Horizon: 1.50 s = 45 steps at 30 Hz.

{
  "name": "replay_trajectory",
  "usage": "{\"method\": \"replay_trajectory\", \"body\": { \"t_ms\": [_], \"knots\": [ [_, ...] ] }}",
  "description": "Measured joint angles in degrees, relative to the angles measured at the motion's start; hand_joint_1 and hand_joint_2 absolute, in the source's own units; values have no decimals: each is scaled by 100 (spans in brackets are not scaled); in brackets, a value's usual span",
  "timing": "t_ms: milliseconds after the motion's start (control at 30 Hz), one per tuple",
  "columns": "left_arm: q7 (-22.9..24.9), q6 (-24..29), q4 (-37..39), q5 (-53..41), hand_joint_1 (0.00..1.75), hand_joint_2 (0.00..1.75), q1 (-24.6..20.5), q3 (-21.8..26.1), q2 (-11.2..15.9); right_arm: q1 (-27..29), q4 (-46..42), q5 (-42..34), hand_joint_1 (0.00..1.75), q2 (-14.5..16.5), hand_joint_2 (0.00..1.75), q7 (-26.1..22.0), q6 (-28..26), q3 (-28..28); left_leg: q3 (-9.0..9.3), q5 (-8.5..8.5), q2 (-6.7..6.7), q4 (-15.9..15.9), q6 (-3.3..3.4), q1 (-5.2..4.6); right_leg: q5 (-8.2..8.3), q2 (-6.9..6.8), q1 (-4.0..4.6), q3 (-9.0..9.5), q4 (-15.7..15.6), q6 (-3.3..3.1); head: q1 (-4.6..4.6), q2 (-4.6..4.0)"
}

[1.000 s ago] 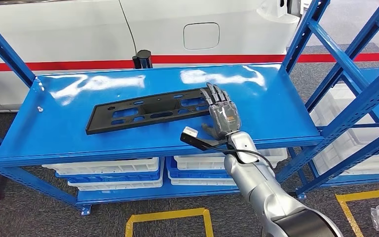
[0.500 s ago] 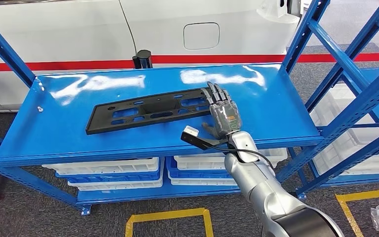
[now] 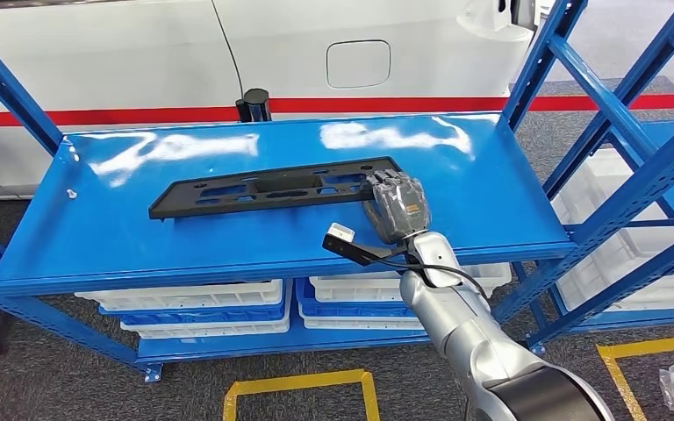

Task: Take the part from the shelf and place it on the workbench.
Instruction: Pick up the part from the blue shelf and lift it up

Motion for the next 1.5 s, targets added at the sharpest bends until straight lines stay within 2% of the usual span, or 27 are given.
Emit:
{"method": "replay_trajectory", "body": {
  "t_ms": [433, 733, 867, 1100, 1200, 1333, 1500],
  "knots": [
    [14, 52, 2, 48, 0, 0, 2, 0, 8, -9, -47, 13, 175, 50, 175, 5, -36, 9, 3, 0, -1, 0, 0, 0, 0, -1, 0, 1, 0, 0, 0, 0],
    [-83, -7, 2, 37, 0, 0, 4, 0, 35, -12, -104, 6, 174, 48, 175, 5, -37, 7, 4, 0, -1, 0, 0, 0, 0, 0, 0, 1, 0, 0, 0, 0],
    [-113, -15, 2, 31, 0, 175, 5, 0, 46, -12, -114, 6, 175, 48, 175, 5, -37, 7, 4, 0, -1, 0, 0, 0, 0, 0, 0, 1, 0, 0, 0, 0],
    [-195, -49, 2, -55, 0, 175, 8, -9, 52, 11, -189, -54, 175, 37, 175, -38, -37, -21, 4, 0, 0, 0, 0, 0, 0, 0, 0, 0, 0, 0, 0, 0],
    [-208, 22, 2, -52, 0, 175, 9, -20, 57, 41, -261, -426, 175, 35, 175, -344, -34, -116, 3, 0, 1, 0, 0, 0, 0, 0, 0, 1, 0, 0, 1, 0],
    [-163, 95, 2, 2, 0, 175, 10, -19, 62, 102, -427, -1495, 175, 50, 175, -1085, 217, -341, 3, 0, 2, 0, 0, 0, 1, 1, 0, 2, 0, 0, 0, 0],
    [-135, 117, 2, 65, 0, 175, 8, -12, 65, 301, -1053, -3438, 175, 115, 175, -1946, 1542, -605, 4, 0, 3, 0, 0, 1, 0, 1, 0, 2, 0, 0, 0, 0]
  ]
}}
